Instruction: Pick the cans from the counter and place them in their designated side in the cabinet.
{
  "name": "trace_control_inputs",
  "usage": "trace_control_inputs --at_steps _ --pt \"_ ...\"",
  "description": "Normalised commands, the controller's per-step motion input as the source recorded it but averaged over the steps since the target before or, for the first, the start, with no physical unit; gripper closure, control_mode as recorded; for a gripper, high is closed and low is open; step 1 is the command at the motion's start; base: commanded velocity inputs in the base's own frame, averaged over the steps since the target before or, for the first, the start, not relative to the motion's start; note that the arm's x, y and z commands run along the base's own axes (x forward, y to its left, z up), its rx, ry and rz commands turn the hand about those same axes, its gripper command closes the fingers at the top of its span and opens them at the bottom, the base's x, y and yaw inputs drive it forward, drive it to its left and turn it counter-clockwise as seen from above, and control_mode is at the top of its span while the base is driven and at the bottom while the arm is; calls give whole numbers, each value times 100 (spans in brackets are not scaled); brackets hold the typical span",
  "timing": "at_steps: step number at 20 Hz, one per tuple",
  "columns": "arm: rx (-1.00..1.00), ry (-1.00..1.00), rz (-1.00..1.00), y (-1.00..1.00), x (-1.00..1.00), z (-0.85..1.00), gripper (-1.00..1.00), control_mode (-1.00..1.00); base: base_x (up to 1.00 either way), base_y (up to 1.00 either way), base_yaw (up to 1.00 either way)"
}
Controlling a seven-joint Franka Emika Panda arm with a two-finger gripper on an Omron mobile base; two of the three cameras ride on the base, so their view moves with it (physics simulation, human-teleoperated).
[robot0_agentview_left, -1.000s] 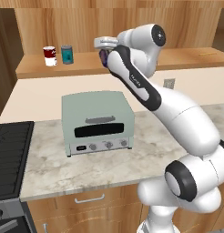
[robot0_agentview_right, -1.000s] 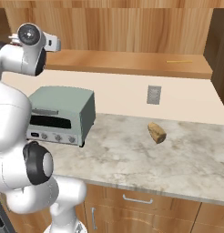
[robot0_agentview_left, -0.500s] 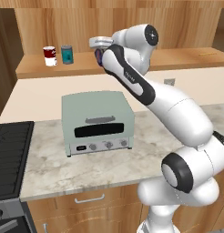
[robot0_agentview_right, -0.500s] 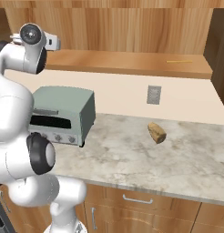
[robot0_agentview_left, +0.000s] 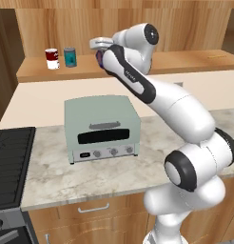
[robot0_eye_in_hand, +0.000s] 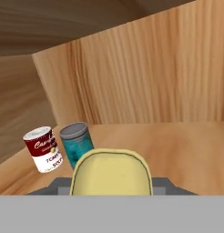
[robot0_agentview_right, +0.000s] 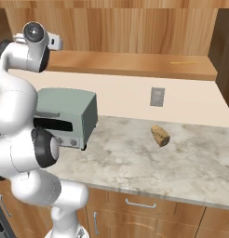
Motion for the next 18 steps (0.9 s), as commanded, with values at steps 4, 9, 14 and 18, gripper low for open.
trace_control_inputs --at_steps 4,9,14,18 --pt "0 4 0 8 24 0 100 -100 0 0 0" --pt "0 4 1 14 24 -6 100 -100 0 0 0" --pt "0 2 0 15 10 -17 100 -100 0 0 0" --pt "0 0 0 17 8 -16 100 -100 0 0 0"
